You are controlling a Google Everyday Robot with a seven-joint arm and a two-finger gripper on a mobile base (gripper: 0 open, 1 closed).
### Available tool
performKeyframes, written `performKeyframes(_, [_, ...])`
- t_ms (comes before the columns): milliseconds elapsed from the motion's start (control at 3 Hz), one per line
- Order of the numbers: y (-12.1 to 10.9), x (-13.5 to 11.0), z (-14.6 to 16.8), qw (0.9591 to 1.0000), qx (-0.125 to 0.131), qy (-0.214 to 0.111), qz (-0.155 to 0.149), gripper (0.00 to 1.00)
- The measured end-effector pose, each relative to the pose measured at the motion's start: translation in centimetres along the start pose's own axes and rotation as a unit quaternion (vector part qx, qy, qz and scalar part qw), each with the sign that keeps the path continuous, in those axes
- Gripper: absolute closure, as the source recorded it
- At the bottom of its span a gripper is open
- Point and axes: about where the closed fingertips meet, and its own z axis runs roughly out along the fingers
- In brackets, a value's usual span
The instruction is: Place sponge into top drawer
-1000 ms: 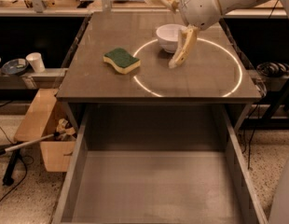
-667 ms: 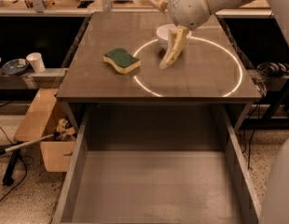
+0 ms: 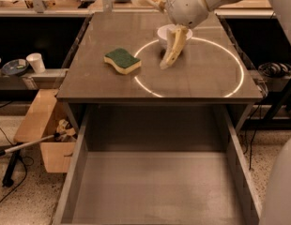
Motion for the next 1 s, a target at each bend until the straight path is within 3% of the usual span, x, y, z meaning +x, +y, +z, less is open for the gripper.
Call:
performKeyframes(333, [-0.2, 0.1, 0.5, 0.9992, -0.013, 0.038, -0.004, 0.00])
performKeyframes(667, [-0.2, 0.0, 0.7, 0.9992, -0.013, 0.037, -0.004, 0.00])
performKeyframes(1000, [-0.7, 0.2, 2.0, 0.9981, -0.020, 0.058, -0.003, 0.00])
